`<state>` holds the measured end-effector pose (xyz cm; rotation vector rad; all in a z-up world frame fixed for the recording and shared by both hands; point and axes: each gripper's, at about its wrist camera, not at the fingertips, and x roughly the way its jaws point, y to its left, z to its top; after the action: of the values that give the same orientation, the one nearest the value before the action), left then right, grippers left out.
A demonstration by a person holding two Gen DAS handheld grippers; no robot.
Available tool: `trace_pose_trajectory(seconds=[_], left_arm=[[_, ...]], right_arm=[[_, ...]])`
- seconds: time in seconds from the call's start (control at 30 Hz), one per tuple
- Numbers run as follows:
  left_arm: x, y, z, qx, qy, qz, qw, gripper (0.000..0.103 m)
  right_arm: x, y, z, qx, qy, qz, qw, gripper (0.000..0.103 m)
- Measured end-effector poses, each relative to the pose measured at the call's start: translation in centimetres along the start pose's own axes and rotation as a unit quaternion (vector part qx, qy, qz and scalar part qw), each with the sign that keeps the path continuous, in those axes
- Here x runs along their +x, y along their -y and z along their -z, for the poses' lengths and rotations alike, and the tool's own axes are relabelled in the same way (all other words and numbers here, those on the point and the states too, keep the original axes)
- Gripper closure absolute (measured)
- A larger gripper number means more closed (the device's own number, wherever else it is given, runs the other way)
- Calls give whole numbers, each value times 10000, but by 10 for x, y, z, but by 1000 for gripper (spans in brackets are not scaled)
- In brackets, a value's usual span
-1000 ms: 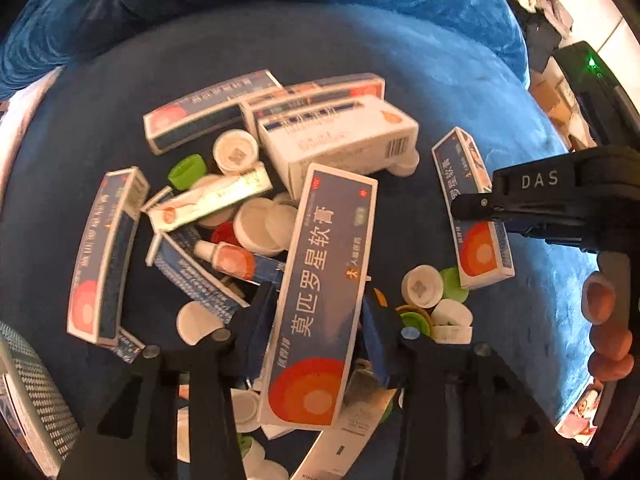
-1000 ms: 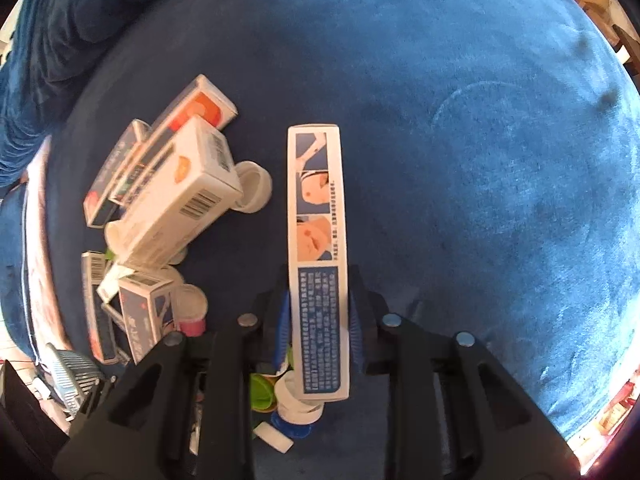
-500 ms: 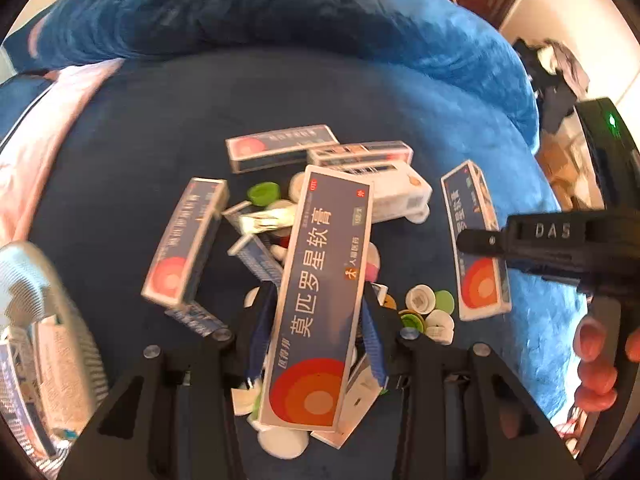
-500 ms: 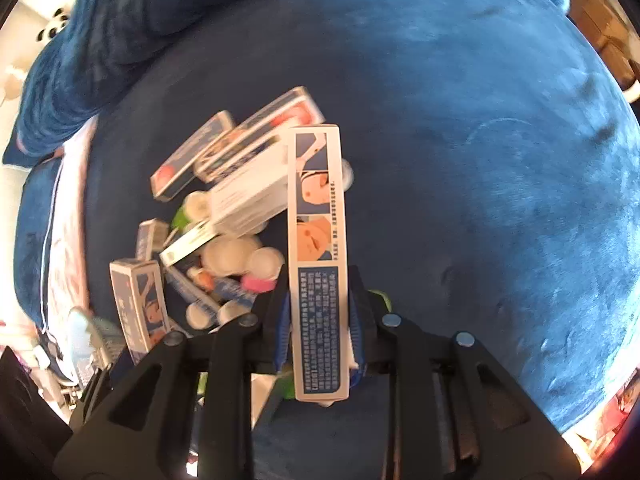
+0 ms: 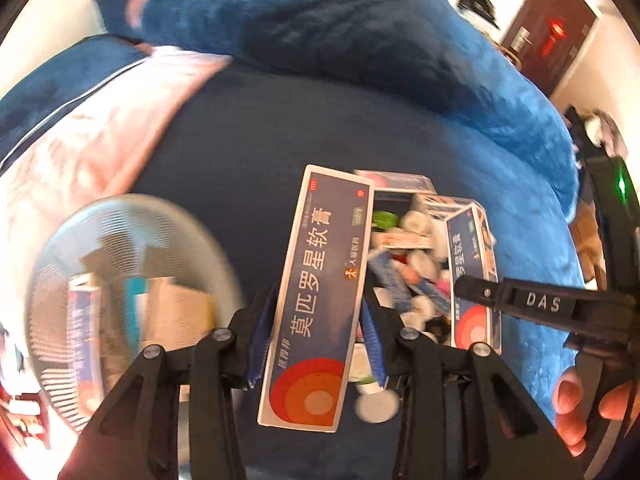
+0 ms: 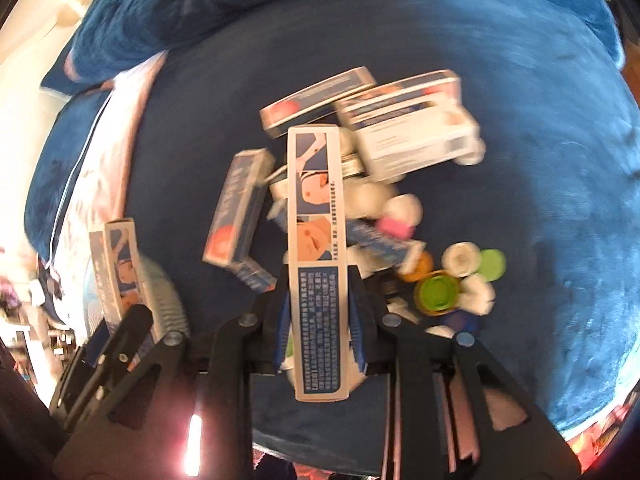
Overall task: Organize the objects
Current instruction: 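Lift both held boxes toward the mesh basket, then open both grippers over the mesh basket to drop the boxes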
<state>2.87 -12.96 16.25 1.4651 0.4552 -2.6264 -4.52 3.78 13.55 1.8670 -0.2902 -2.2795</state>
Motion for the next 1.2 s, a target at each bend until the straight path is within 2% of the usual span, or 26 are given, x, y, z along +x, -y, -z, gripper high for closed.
trace_pose_trajectory(seconds=[0.2,0.37,0.53,0.6,0.63,0.67,0.7,0.73,0.77,0.83,0.9,1.07,1.17,1.2], left_arm=[[-28,-82,3,-682,191,-484,9963,61],[-48,-138,14,-1153,288,-845,9893,61],[-57,-177,26,-1482,326,-1099,9823,61],[-53,-190,33,-1600,251,-1252,9788,60],[-51,-195,36,-1676,194,-1322,9768,59],[-48,-198,38,-1730,133,-1375,9752,48],[-46,-200,42,-1783,67,-1420,9736,31],[-47,-203,45,-1808,48,-1448,9728,24],[-47,-202,47,-1815,39,-1513,9717,19],[-48,-198,48,-1788,25,-1645,9700,18],[-48,-197,48,-1762,-9,-1729,9691,17],[-52,-187,45,-1627,10,-1883,9686,15],[-53,-184,44,-1615,-1,-1898,9684,6],[-54,-182,44,-1614,9,-1896,9685,6]], right_arm=[[15,-74,14,-696,-99,-393,9967,78],[25,-133,35,-1327,-177,-772,9880,78],[43,-168,55,-1776,-415,-1075,9773,76],[51,-173,60,-1804,-554,-1330,9730,76],[55,-175,61,-1799,-644,-1473,9705,75],[60,-175,63,-1767,-761,-1592,9683,74],[61,-175,63,-1743,-808,-1664,9672,68],[62,-175,64,-1738,-799,-1748,9658,56],[60,-173,64,-1748,-743,-1835,9645,49],[56,-171,64,-1751,-713,-1965,9621,29],[52,-168,64,-1709,-642,-1930,9641,21],[50,-163,64,-1730,-664,-1660,9686,17],[51,-158,64,-1706,-657,-1608,9699,10],[50,-157,64,-1709,-649,-1595,9701,10]])
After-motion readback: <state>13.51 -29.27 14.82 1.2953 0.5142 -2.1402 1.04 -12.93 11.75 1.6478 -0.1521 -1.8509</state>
